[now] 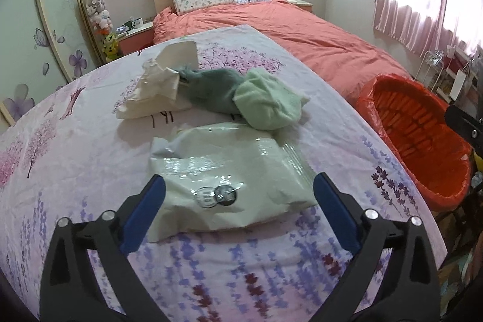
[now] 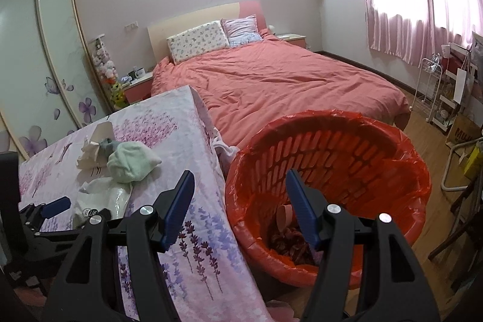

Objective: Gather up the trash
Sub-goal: 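Grasp the white plastic bag with the left gripper while the right approaches the green towel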

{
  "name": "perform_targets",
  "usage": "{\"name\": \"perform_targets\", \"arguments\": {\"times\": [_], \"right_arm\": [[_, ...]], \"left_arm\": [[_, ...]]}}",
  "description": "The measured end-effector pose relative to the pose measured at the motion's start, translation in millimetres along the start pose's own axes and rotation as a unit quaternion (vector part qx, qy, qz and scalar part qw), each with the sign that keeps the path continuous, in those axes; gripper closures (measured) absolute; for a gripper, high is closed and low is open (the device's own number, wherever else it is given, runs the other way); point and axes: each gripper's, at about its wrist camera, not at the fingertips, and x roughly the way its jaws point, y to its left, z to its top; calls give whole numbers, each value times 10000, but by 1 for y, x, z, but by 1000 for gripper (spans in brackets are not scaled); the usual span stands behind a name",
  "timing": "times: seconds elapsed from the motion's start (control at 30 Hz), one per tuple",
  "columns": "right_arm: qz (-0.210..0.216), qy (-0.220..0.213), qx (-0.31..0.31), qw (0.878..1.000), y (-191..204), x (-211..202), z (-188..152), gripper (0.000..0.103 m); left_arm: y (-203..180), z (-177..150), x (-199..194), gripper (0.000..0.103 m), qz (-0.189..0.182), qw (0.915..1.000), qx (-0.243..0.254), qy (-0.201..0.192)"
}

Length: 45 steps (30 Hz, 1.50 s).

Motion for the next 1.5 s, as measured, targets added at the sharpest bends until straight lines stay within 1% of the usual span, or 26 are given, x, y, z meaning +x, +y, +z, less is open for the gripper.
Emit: {"name": "perform_targets", "arguments": {"times": [0.03, 0.1, 0.17, 0.2, 0.23, 0.33, 0.53, 0.7, 0.9, 0.97, 1.13, 1.23, 1.27, 1.3, 1.33, 1.4, 1.47, 1.5], "right_arm": [[8, 11, 7, 10000, 2, 1, 0, 40], [31, 43, 24, 10000, 4, 2, -2, 40], [65, 65, 22, 10000, 7, 3, -3, 40], [81, 68, 6, 9999, 9, 3, -3, 40], [94, 71, -12, 9999, 11, 3, -3, 40], [141, 97, -31, 9998, 15, 5, -5, 40], [320, 195, -101, 9992, 34, 14, -8, 40], [561, 340, -177, 9977, 62, 29, -8, 40], [873, 505, -316, 9944, 104, 56, -3, 40], [953, 559, -373, 9932, 118, 66, -1, 40], [890, 665, -620, 9919, 145, 87, 3, 40], [831, 733, -699, 9914, 150, 96, 3, 40], [795, 768, -733, 9912, 150, 99, 2, 42], [776, 802, -754, 9909, 149, 101, 0, 47], [777, 860, -760, 9903, 147, 101, -2, 59], [801, 929, -707, 9899, 141, 100, -5, 77], [826, 944, -612, 9902, 135, 97, -6, 86], [814, 928, -600, 9905, 132, 94, -7, 89]], "left_arm": [[-4, 0, 2, 6, 76, 10000, 36, 12], [-10, 3, 9, 6, 350, 9993, 141, 69], [-7, 4, 17, 6, 532, 9983, 152, 174], [-3, 3, 19, 7, 522, 9984, 108, 205], [5, 2, 20, 9, 486, 9985, 34, 243], [27, -2, 20, 10, 518, 9982, -134, 255], [92, -12, 17, 11, 778, 9953, -496, 295], [131, -20, 11, 11, 937, 9932, -631, 284], [164, -29, 4, 11, 937, 9927, -726, 238], [170, -30, 4, 11, 918, 9927, -754, 220], [189, -33, 3, 11, 848, 9927, -838, 174], [198, -34, 0, 11, 751, 9927, -935, 145], [201, -35, -1, 11, 714, 9928, -958, 128], [201, -36, -3, 10, 704, 9928, -959, 119], [201, -37, -4, 10, 698, 9929, -951, 111], [201, -39, -7, 10, 677, 9933, -928, 93], [203, -40, -8, 10, 646, 9934, -943, 93], [204, -40, -9, 10, 635, 9933, -959, 92]]}}
